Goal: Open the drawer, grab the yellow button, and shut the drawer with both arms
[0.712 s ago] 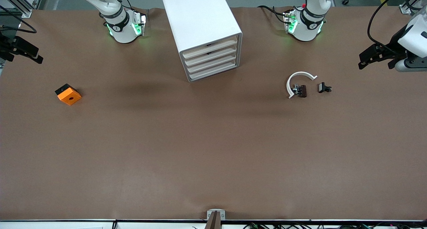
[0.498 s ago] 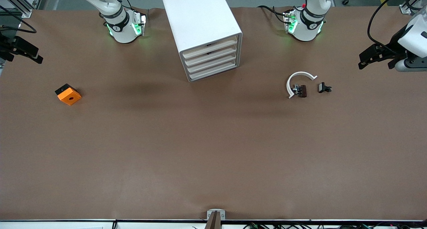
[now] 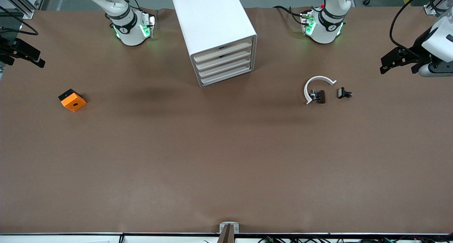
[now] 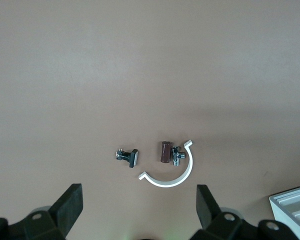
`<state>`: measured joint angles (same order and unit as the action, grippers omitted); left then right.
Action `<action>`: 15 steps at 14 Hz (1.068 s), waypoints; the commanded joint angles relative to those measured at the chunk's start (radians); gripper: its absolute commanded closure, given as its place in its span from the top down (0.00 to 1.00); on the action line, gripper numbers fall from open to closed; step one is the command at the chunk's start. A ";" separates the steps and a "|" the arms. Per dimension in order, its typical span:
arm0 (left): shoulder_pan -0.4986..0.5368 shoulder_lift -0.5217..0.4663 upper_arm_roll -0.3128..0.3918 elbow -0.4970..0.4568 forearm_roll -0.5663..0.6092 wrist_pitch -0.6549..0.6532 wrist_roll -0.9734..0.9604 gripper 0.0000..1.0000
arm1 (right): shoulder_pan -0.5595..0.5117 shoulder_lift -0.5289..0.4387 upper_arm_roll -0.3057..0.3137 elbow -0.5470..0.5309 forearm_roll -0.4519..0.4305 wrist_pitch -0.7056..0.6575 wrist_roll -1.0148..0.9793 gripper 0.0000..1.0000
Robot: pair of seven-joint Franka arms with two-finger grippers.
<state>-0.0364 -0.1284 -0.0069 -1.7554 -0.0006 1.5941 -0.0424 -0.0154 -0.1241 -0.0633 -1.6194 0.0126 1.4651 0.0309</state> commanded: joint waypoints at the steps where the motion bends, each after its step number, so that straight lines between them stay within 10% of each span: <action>1: -0.002 0.061 -0.002 0.017 0.002 -0.013 -0.011 1.00 | -0.018 0.003 0.010 0.019 -0.005 -0.008 -0.011 1.00; 15: -0.146 0.484 -0.008 0.172 -0.067 0.073 -0.249 1.00 | -0.018 0.004 0.008 0.024 -0.019 -0.008 -0.016 1.00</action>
<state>-0.1530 0.2758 -0.0162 -1.6691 -0.0616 1.6826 -0.2242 -0.0157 -0.1241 -0.0636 -1.6121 0.0101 1.4671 0.0306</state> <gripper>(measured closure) 0.000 0.000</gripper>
